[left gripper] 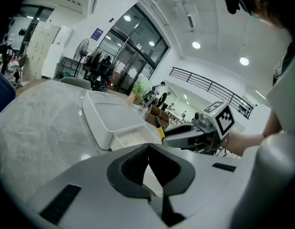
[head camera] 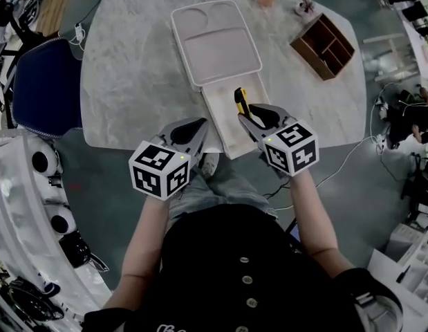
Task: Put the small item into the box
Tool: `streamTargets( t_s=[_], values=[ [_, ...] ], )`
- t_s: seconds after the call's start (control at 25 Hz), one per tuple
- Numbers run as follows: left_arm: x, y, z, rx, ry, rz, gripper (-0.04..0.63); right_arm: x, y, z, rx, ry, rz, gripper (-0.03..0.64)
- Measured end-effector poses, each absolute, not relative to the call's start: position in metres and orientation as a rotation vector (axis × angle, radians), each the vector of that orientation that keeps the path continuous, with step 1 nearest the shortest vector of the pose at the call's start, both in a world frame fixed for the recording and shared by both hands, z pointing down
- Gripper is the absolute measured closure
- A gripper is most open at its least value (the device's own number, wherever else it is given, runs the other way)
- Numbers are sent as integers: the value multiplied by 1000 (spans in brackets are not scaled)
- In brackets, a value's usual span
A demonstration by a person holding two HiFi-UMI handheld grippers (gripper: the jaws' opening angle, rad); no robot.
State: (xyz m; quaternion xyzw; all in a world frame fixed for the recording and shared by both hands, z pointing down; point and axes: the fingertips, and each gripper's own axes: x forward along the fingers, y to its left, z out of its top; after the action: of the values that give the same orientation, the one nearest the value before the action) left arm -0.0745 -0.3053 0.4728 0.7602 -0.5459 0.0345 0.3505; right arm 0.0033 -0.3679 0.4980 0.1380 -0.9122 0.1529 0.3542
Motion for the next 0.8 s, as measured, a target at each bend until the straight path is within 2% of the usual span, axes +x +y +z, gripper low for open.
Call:
streamTargets(
  t_s=[0.8],
  values=[
    [-85,-294,509,1870,-1422,49,578,-7,-382,575,340,-2095,354,495]
  ],
)
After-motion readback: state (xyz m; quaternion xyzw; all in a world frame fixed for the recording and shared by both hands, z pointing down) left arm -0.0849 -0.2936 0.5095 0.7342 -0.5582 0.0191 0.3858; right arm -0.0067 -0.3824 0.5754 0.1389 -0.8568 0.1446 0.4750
